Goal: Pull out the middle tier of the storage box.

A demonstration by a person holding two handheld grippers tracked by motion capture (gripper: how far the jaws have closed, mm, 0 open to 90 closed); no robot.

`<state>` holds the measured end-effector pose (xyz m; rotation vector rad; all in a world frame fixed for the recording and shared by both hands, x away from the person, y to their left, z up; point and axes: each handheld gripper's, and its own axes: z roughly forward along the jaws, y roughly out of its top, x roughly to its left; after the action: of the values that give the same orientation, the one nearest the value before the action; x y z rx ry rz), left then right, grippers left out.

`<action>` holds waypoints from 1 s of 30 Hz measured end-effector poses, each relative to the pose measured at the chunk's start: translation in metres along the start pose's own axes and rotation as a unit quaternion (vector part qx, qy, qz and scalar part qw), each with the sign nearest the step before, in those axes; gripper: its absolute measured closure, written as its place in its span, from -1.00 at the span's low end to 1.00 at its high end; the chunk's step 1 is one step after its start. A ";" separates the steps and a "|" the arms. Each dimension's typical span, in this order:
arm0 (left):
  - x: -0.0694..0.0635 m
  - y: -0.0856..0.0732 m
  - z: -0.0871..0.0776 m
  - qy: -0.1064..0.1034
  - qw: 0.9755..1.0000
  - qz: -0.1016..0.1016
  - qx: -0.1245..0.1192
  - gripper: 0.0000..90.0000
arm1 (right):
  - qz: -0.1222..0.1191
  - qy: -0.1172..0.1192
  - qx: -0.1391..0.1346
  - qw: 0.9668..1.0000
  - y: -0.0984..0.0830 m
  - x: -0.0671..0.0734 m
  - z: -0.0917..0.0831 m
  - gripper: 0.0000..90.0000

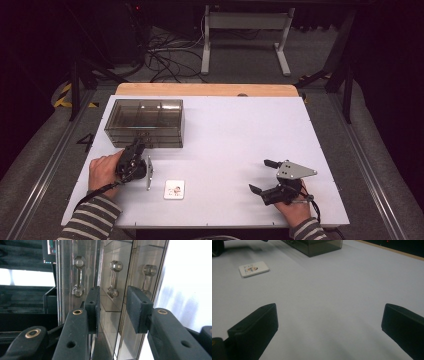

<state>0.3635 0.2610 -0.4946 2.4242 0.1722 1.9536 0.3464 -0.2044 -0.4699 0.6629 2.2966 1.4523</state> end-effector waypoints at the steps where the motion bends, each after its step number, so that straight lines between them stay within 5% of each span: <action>1: 0.000 0.000 0.001 -0.001 1.000 0.004 0.001 0.45 | 0.000 0.000 0.000 1.000 0.000 0.000 0.000 -0.97; 16: 0.000 0.002 0.005 0.005 1.000 0.023 0.009 0.76 | -0.003 0.002 0.000 1.000 0.000 0.000 0.000 -0.97; 30: 0.000 0.003 0.004 0.006 1.000 0.029 0.012 0.78 | -0.003 0.002 0.001 1.000 0.000 0.001 0.000 -0.97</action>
<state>0.3678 0.2579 -0.4948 2.4600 0.1293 2.0008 0.3462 -0.2037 -0.4701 0.6534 2.3016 1.4490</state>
